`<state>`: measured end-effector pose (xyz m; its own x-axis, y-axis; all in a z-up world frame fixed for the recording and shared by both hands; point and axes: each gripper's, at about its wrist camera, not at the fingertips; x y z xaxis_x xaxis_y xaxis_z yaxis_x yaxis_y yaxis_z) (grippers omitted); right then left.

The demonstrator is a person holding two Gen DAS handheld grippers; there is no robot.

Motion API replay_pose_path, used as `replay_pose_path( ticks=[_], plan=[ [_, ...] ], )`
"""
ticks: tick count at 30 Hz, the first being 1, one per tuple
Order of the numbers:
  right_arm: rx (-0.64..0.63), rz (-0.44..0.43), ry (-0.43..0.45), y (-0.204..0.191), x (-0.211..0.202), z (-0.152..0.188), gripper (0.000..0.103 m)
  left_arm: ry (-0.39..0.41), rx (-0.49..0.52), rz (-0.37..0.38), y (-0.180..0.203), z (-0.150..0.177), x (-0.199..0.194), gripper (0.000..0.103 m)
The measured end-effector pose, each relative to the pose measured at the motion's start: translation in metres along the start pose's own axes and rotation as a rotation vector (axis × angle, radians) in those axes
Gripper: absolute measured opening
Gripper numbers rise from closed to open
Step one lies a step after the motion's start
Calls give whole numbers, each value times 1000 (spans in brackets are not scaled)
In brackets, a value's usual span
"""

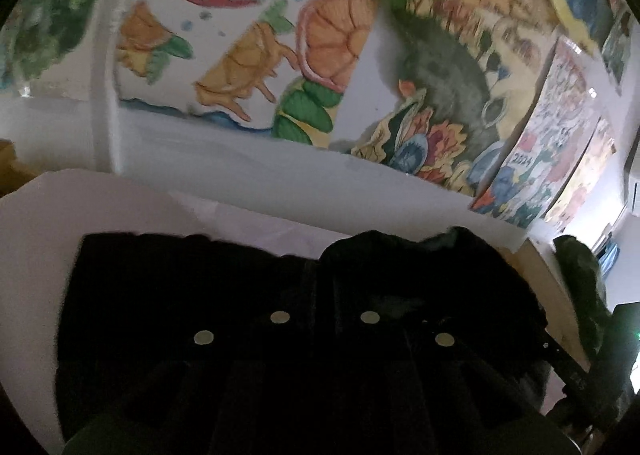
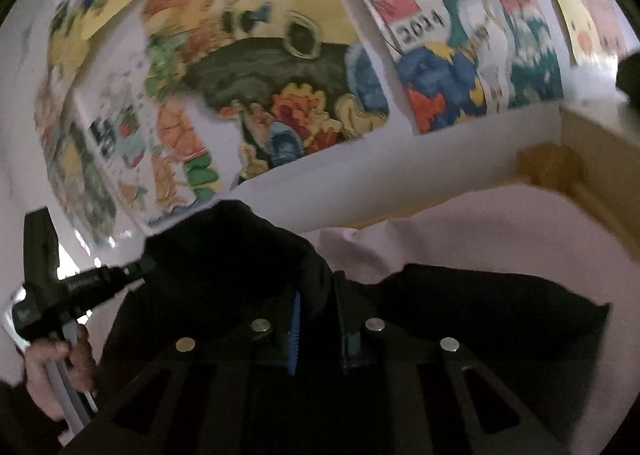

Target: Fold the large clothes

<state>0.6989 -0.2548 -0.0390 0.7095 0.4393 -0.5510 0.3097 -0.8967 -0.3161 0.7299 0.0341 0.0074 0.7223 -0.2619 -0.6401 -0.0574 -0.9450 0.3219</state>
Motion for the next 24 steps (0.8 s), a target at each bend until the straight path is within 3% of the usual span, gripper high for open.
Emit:
replay_pose_path(
  ticks=[7, 11, 16, 24],
  plan=[
    [-206, 27, -43, -31, -45, 37, 12, 57, 43, 33, -4, 49, -64, 3],
    [-309, 69, -87, -41, -53, 64, 11, 53, 69, 49, -8, 76, -77, 3],
    [-361, 121, -154, -39, -40, 90, 11, 20, 86, 31, -12, 94, -69, 2],
    [-395, 209, -246, -24, 10, 120, 10, -86, 47, -52, -26, 102, -14, 2]
  ],
)
Point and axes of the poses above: each gripper's, at about its wrist camera, not at the fingertips, and x roughly the way its jaws point, y to its right, z to its underside, and after that the axes turned 7 degrees about -y, right-handed
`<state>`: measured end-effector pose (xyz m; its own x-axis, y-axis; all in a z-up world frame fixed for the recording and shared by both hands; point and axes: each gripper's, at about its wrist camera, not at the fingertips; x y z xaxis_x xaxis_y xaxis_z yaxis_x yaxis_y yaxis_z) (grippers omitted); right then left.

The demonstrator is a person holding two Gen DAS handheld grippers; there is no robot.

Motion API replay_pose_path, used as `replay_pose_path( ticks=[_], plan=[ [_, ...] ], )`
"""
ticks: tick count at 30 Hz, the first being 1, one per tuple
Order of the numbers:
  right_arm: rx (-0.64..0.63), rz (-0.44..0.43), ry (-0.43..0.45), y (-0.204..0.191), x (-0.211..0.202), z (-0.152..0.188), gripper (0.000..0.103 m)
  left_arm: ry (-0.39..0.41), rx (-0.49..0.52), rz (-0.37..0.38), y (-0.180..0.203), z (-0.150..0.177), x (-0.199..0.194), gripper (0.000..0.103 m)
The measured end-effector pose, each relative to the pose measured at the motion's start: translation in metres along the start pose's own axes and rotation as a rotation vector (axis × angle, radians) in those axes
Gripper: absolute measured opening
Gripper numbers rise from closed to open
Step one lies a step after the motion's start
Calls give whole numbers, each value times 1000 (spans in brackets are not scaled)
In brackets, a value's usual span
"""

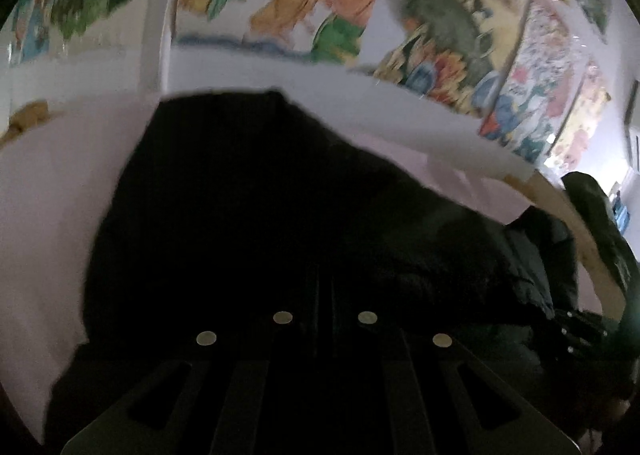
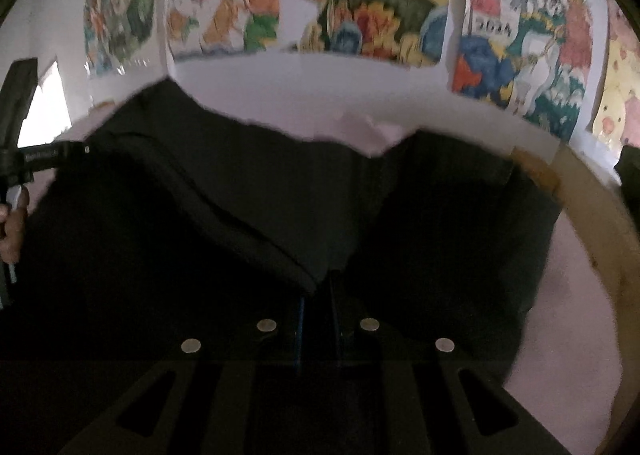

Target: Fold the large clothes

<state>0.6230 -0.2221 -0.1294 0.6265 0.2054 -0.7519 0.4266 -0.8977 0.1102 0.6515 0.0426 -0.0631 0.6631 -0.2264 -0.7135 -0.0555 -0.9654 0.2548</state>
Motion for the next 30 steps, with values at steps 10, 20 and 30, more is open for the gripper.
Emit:
replay_pose_path(
  ticks=[10, 20, 30],
  plan=[
    [21, -40, 72, 7, -35, -9, 16, 27, 32, -11, -5, 8, -26, 22],
    [103, -86, 217, 4, -76, -56, 54, 239, 81, -2, 20, -5, -79, 75],
    [8, -39, 108, -13, -16, -56, 35, -5, 169, -90, 40, -26, 17, 75]
  ],
)
Point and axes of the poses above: each gripper's, at about its wrist camera, not at the fingertips, and x roughly the way its jaws point, y to its right, z to its underside, and after that the axes turned 7 degrees about -y, right-handed
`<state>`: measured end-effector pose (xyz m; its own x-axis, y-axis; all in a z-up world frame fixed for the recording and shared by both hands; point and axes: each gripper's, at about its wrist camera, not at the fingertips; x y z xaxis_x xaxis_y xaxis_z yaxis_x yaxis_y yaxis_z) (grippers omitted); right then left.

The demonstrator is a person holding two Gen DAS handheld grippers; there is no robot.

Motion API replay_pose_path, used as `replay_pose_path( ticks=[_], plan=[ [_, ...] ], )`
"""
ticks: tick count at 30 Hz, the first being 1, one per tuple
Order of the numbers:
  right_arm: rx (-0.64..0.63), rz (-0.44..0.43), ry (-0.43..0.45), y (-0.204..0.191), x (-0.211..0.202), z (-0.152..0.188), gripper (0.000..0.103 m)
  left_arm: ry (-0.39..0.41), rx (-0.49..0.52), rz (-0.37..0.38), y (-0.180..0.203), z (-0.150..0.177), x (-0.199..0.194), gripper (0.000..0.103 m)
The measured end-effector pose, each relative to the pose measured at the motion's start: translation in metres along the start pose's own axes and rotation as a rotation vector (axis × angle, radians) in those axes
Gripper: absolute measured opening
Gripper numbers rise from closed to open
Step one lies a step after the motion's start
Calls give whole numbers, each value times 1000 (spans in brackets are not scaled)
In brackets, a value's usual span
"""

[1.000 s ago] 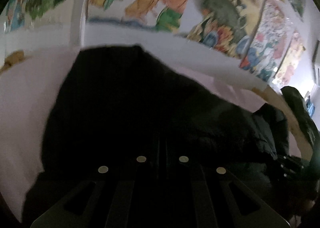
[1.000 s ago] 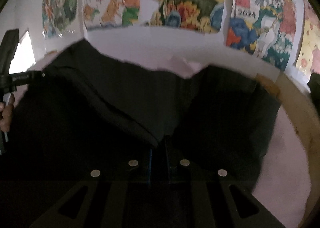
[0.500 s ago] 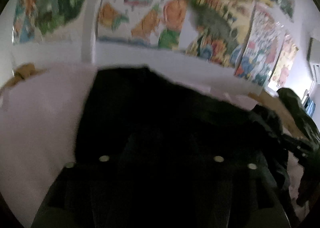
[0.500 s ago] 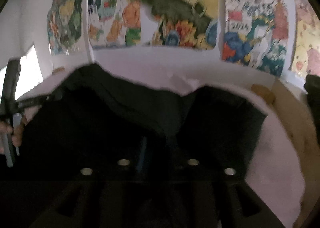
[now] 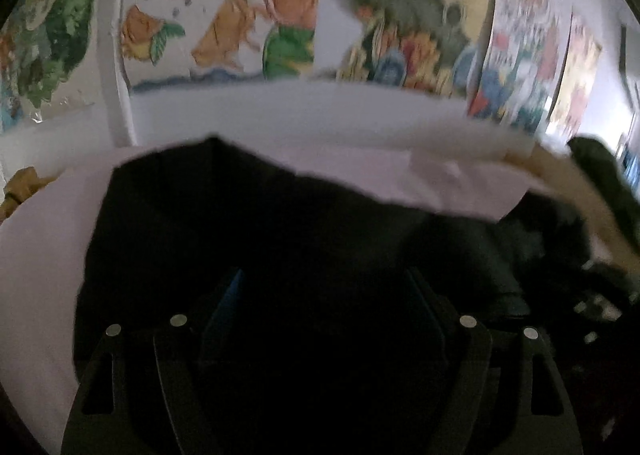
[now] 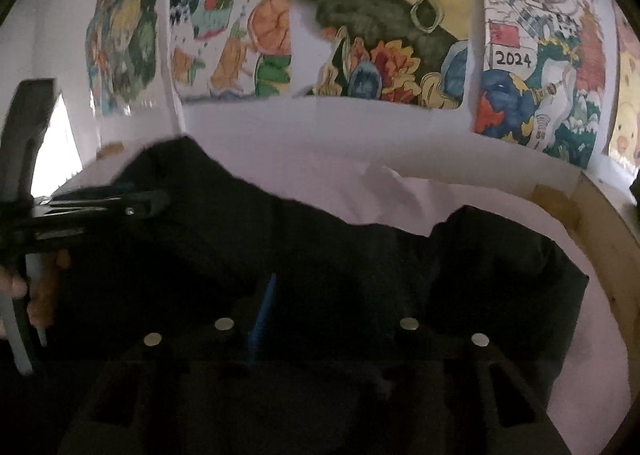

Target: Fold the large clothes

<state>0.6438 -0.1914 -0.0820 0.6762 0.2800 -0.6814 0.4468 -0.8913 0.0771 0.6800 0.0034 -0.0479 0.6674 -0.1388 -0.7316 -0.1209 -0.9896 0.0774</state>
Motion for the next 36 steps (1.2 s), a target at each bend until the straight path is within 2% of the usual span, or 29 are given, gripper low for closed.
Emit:
replay_pose_path(
  ticks=[4, 9, 13, 16, 21, 24, 28, 35, 36],
  plan=[
    [-26, 14, -17, 4, 16, 9, 33, -9, -58, 48, -17, 12, 18, 76],
    [-60, 49, -45, -3, 51, 24, 33, -19, 36, -46, -4, 16, 40, 76],
    [-63, 53, -67, -1, 70, 27, 33, -26, 42, -67, -4, 22, 60, 76],
    [-58, 50, -89, 1, 76, 27, 33, -25, 42, -72, -5, 25, 64, 76],
    [-46, 40, -50, 2, 57, 27, 33, 9, 21, -41, -9, 27, 47, 76],
    [-24, 7, -39, 5, 36, 25, 39, 0, -19, -48, -11, 27, 31, 76],
    [-8, -4, -51, 0, 6, 23, 62, -29, -27, -70, -4, 30, 9, 76],
    [29, -13, -91, -17, -37, 35, 75, -17, 23, -113, 13, 51, -38, 77],
    [38, -11, -92, -20, -42, 37, 76, -13, 28, -113, 15, 54, -45, 84]
  ],
)
Point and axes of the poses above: each gripper's, at about its wrist camera, not at the fingertips, and x roughly the way its jaws point, y to its right, z to its underside, and after that the axes turned 7 degrees about -y, right-handed
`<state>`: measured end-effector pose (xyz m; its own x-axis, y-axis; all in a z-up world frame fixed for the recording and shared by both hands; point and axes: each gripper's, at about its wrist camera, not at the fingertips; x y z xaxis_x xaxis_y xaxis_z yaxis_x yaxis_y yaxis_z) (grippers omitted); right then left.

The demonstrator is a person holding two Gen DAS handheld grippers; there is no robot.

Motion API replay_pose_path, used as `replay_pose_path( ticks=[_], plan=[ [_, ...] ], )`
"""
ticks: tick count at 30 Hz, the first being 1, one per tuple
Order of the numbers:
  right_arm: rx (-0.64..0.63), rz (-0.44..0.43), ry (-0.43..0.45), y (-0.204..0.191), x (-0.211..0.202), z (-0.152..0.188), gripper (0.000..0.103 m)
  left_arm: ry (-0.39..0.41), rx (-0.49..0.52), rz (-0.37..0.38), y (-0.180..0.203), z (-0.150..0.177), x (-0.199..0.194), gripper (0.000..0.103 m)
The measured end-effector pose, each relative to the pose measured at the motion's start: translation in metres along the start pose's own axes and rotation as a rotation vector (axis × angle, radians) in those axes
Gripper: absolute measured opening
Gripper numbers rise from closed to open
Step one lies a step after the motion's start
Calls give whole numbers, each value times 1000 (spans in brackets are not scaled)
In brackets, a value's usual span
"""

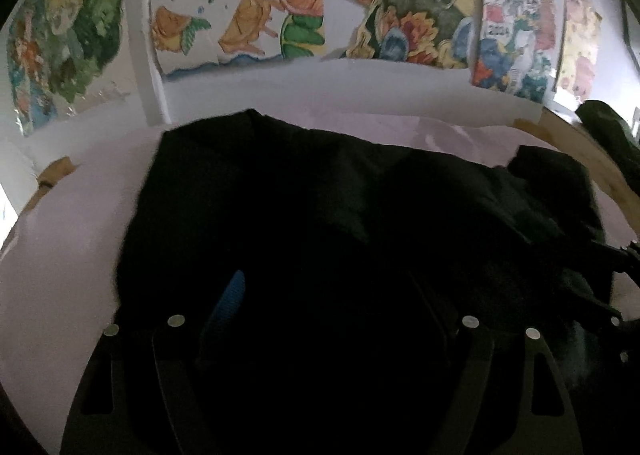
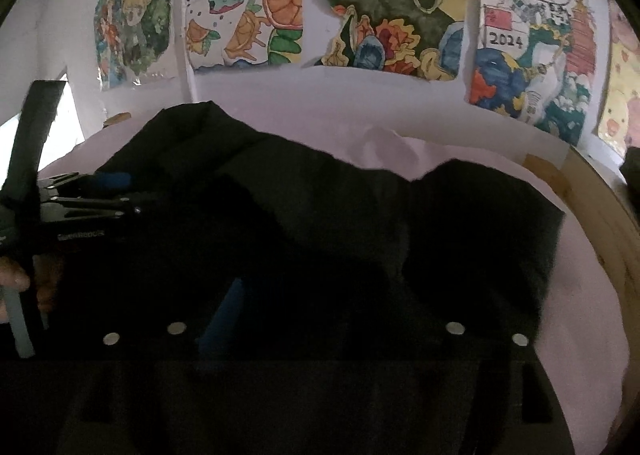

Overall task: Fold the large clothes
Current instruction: 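Open both grippers and lift them away from the black jacket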

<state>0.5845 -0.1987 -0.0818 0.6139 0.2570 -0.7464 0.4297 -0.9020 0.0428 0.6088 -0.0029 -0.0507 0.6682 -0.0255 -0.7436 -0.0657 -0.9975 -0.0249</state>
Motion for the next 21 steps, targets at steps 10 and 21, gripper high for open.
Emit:
replay_pose_path(
  ticks=[10, 21],
  plan=[
    [45, 56, -23, -33, -95, 27, 90, 45, 100, -41, 3, 51, -110, 96],
    [72, -3, -35, -83, -235, 56, 103, 60, 150, -11, -14, 105, -269, 101]
  ],
)
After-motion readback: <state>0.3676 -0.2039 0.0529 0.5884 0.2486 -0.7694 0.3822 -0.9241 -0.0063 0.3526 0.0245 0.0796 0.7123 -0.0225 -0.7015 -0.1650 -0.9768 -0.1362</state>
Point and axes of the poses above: each gripper's, at about its wrist camera, not at the fingertips, and x roughly the way its jaws point, y to its right, z to its underside, and after that the axes turned 7 degrees about -y, right-handed
